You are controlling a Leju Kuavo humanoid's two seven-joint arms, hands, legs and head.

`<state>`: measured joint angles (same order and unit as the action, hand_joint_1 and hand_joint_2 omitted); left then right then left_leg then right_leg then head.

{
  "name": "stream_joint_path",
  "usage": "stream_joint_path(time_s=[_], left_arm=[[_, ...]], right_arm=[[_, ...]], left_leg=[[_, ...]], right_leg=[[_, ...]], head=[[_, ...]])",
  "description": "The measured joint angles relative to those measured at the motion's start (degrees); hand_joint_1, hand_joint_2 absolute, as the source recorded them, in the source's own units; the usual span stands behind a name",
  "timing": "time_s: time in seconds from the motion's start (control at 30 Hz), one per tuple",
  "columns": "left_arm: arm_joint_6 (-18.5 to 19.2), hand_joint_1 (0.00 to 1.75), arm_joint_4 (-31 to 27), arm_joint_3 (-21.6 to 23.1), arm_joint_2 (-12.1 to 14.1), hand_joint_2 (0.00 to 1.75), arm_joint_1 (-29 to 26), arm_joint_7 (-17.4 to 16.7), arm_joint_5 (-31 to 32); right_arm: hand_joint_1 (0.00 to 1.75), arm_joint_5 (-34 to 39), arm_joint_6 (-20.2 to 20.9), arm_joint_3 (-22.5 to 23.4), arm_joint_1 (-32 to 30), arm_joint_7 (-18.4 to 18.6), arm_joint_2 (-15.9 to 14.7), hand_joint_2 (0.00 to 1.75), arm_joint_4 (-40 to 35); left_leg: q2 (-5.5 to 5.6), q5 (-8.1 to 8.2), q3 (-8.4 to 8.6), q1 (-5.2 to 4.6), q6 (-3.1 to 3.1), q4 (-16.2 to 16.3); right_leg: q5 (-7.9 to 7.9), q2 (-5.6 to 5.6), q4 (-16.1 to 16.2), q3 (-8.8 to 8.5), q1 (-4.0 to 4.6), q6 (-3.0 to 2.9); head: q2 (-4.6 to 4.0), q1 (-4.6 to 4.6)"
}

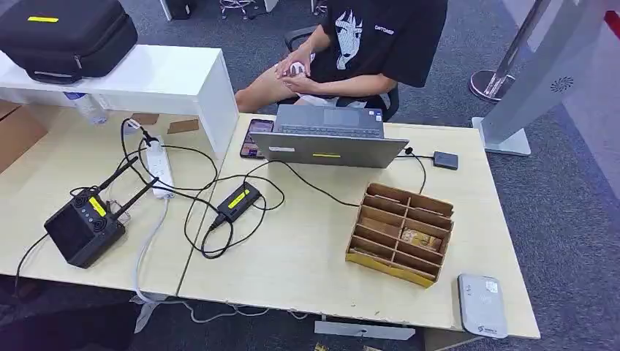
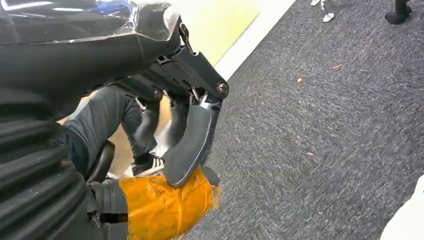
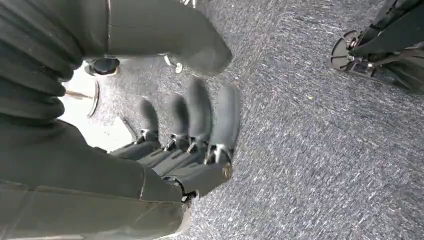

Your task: Pass the card to the sensor for recognition and then transmit it.

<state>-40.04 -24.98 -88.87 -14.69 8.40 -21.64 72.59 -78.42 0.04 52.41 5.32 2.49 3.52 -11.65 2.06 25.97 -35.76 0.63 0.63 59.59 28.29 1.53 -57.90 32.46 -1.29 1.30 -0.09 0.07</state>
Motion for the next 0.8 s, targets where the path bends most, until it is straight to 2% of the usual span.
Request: stream_joint_path(time_s=[0.23, 0.27, 0.8], left_arm=[[0.0, 0.0, -0.3, 0.0, -0.1, 1.75, 0.0, -0.4, 0.1], [0.0, 0.0, -0.5, 0.0, -0.2, 0.0, 0.0, -0.4, 0.1], [-0.1, 0.0, -1.0, 0.0, -0.5, 0.0, 0.0, -0.5, 0.2]], right_arm=[[0.0, 0.1, -0.8, 0.0, 0.0, 0.7, 0.2, 1.75, 0.0], [0.0, 0.1, -0.8, 0.0, 0.0, 0.7, 0.2, 1.75, 0.0], [0.0, 0.2, -1.9, 0.0, 0.0, 1.4, 0.4, 1.75, 0.0]], left_leg=[[0.0, 0.0, 0.0, 0.0, 0.0, 0.0], [0.0, 0.0, 0.0, 0.0, 0.0, 0.0], [0.0, 0.0, 0.0, 0.0, 0.0, 0.0]], right_leg=[[0.0, 0.0, 0.0, 0.0, 0.0, 0.0], [0.0, 0.0, 0.0, 0.0, 0.0, 0.0], [0.0, 0.0, 0.0, 0.0, 0.0, 0.0]], head=[[0.0, 0.0], [0.0, 0.02], [0.0, 0.02]])
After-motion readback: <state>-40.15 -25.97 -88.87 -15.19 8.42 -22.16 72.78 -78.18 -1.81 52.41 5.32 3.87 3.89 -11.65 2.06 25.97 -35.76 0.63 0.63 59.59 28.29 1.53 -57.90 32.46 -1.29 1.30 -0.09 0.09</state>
